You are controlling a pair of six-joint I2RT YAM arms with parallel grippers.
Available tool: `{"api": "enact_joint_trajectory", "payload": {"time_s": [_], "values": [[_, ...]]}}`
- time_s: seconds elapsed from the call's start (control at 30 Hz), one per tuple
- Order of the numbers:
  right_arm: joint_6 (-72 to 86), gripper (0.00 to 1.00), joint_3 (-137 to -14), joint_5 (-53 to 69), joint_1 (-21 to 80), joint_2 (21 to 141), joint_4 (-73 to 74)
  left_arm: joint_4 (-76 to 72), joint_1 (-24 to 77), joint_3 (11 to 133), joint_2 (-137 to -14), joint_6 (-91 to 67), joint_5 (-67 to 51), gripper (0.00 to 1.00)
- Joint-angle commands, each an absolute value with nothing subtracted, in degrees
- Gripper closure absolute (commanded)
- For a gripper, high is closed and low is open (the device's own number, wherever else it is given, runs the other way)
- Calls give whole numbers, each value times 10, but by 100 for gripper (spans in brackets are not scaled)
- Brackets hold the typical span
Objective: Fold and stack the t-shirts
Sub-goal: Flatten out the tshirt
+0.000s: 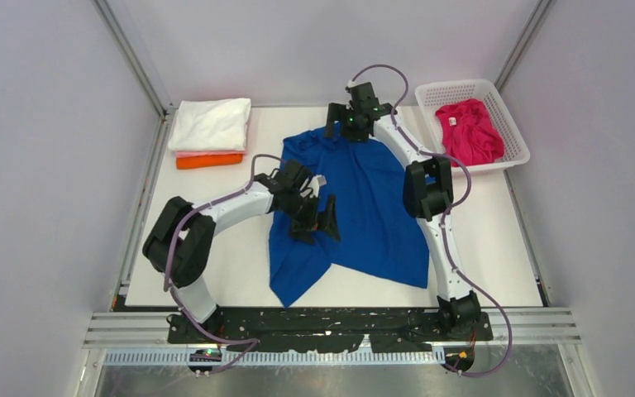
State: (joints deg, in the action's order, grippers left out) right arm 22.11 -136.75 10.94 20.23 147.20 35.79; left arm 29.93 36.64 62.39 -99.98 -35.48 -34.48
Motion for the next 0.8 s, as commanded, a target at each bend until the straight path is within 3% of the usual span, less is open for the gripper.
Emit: {"api": "enact_joint_trajectory", "payload": {"time_s": [0.0, 0.2, 0.47, 0.57, 0.77], "values": [[158, 5, -1272, 96, 206, 1334, 332, 342, 357, 666, -935, -322, -249, 0], [143, 4, -987, 6, 204, 1088, 280, 366, 346, 656, -907, -311, -184, 0], [207, 5, -615, 20, 205, 865, 222, 350, 314, 657, -963, -299, -174, 0], [218, 4, -529, 18, 204, 838, 214, 328, 297, 671, -1008, -309, -199, 0], [240, 5, -506, 16, 189, 903, 197, 278, 256, 702, -1088, -338, -235, 0]]}}
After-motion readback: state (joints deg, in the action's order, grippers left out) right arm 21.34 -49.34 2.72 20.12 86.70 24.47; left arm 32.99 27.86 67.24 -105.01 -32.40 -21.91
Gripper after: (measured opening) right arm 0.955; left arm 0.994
